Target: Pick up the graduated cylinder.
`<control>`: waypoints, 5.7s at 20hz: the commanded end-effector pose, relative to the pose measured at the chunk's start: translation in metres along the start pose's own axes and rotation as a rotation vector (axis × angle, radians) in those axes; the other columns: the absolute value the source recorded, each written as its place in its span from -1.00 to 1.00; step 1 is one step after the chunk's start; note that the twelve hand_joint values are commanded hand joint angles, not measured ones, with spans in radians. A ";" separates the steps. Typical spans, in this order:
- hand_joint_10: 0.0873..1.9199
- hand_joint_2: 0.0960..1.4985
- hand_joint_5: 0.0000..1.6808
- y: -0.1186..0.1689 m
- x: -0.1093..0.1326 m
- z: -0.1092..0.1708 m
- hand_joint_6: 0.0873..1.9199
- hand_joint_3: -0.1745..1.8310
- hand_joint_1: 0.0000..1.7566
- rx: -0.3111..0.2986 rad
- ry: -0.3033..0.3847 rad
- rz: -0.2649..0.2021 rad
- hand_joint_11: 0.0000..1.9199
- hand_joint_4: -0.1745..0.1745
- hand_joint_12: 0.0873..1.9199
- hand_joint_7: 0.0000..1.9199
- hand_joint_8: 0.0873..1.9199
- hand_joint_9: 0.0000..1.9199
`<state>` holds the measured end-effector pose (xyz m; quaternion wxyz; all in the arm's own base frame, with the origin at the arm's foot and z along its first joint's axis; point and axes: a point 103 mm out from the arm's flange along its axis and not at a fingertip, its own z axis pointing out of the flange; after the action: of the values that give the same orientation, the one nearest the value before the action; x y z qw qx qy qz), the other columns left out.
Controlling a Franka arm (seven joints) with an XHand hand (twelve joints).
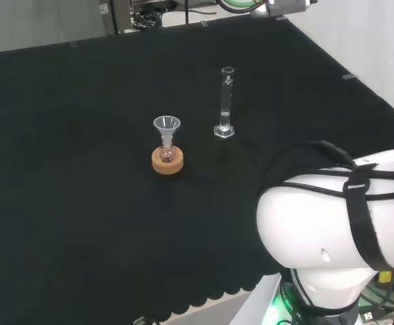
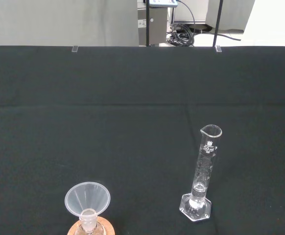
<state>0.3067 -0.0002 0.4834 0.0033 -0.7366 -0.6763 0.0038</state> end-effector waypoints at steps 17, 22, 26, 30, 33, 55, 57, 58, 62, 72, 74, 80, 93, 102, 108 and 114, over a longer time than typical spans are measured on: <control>-0.42 0.57 -0.68 0.012 0.003 0.028 -1.00 -0.44 -1.00 0.032 -0.031 0.081 -1.00 -0.10 0.30 -0.95 -0.54 -0.79; -0.42 0.58 -0.68 0.023 -0.030 0.048 -1.00 -0.44 -1.00 0.046 -0.013 0.101 -1.00 -0.11 0.31 -0.93 -0.54 -0.77; -0.41 0.58 -0.67 0.045 -0.068 0.064 -1.00 -0.45 -1.00 0.029 0.033 0.102 -1.00 -0.13 0.32 -0.92 -0.54 -0.76; -0.40 0.59 -0.65 0.073 -0.101 0.085 -1.00 -0.47 -1.00 0.000 0.082 0.073 -1.00 -0.14 0.35 -0.87 -0.51 -0.70; -0.39 0.59 -0.62 0.093 -0.119 0.106 -1.00 -0.50 -0.95 0.008 0.117 0.066 -0.98 -0.17 0.41 -0.80 -0.47 -0.62; -0.42 0.39 -0.52 0.138 -0.113 0.219 -1.00 -0.59 -0.50 0.085 0.196 0.032 -0.84 -0.29 0.41 -0.63 -0.36 -0.41; -0.42 0.36 -0.51 0.138 -0.114 0.227 -1.00 -0.60 -0.44 0.093 0.201 0.031 -0.83 -0.29 0.41 -0.62 -0.36 -0.40; -0.42 0.34 -0.50 0.139 -0.115 0.231 -1.00 -0.60 -0.41 0.097 0.202 0.026 -0.82 -0.29 0.40 -0.62 -0.36 -0.40; -0.44 0.24 -0.47 0.140 -0.115 0.242 -1.00 -0.62 -0.26 0.097 0.232 -0.001 -0.86 -0.25 0.40 -0.62 -0.36 -0.43; -0.44 -0.05 -0.48 0.147 -0.117 0.262 -1.00 -0.38 -0.11 0.090 0.357 -0.023 -0.89 -0.23 0.41 -0.66 -0.37 -0.47; -0.44 -0.08 -0.48 0.148 -0.119 0.266 -1.00 -0.36 -0.10 0.077 0.386 -0.033 -0.90 -0.23 0.41 -0.69 -0.38 -0.50; -0.43 -0.15 -0.49 0.150 -0.127 0.278 -1.00 -0.29 -0.06 0.057 0.474 -0.049 -0.88 -0.24 0.42 -0.71 -0.37 -0.53; -0.43 -0.21 -0.44 0.152 -0.131 0.300 -1.00 -0.24 -0.03 0.081 0.501 -0.060 -0.82 -0.28 0.41 -0.67 -0.37 -0.48; -0.45 -0.25 -0.39 0.147 -0.137 0.313 -1.00 -0.22 0.03 0.031 0.604 -0.083 -0.74 -0.30 0.39 -0.59 -0.36 -0.40; -0.47 -0.26 -0.37 0.150 -0.140 0.324 -1.00 -0.21 0.07 0.040 0.681 -0.105 -0.74 -0.29 0.38 -0.63 -0.38 -0.41; -0.48 -0.26 -0.39 0.157 -0.139 0.344 -1.00 -0.20 0.11 0.044 0.732 -0.118 -0.73 -0.28 0.37 -0.65 -0.39 -0.41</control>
<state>0.4414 -0.1513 0.1568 0.2435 -0.6643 -0.6680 -0.2307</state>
